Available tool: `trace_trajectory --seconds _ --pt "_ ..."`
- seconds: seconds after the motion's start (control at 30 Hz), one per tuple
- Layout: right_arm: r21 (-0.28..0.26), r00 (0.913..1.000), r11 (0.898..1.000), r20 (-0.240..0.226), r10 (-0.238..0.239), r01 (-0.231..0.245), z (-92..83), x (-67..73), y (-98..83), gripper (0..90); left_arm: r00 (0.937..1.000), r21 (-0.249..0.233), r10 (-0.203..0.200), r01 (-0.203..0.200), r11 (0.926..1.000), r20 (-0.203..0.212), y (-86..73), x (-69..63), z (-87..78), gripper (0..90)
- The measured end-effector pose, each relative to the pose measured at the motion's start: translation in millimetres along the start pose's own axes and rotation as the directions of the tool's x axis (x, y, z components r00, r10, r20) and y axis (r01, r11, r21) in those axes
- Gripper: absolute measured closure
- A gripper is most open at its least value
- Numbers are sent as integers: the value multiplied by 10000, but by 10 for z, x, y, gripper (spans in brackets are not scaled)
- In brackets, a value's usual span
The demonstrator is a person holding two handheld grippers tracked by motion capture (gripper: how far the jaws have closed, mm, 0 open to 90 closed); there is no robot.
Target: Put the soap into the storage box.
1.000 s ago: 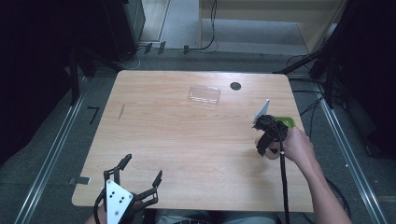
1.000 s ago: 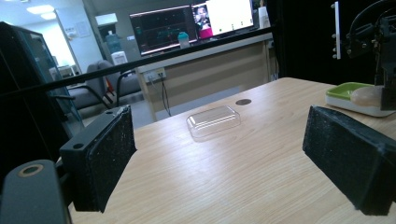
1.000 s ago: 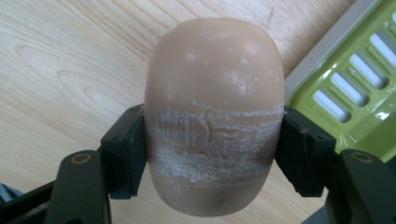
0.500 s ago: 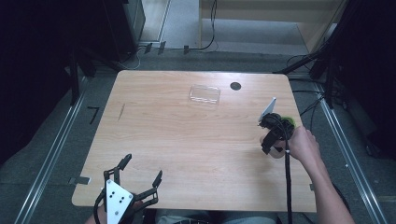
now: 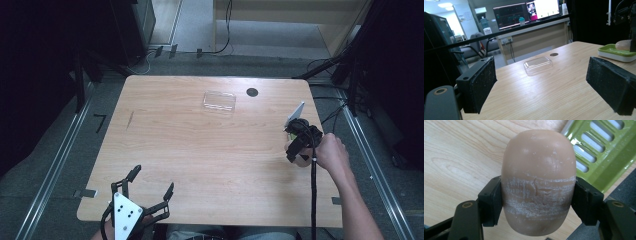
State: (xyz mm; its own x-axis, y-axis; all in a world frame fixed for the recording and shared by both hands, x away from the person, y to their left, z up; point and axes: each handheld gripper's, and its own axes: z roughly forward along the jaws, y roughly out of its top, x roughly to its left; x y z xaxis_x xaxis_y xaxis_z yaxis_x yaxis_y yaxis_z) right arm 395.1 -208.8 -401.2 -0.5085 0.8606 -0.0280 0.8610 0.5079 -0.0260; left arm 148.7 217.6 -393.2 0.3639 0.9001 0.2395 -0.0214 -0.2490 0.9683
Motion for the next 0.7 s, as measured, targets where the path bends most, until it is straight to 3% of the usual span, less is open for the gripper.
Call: trace_trajectory --seconds 0.7 --pt "-183 9972 9971 -19 744 -744 -7 -241 -38 337 10000 8 21 -21 10000 15 1 -2 0 99"
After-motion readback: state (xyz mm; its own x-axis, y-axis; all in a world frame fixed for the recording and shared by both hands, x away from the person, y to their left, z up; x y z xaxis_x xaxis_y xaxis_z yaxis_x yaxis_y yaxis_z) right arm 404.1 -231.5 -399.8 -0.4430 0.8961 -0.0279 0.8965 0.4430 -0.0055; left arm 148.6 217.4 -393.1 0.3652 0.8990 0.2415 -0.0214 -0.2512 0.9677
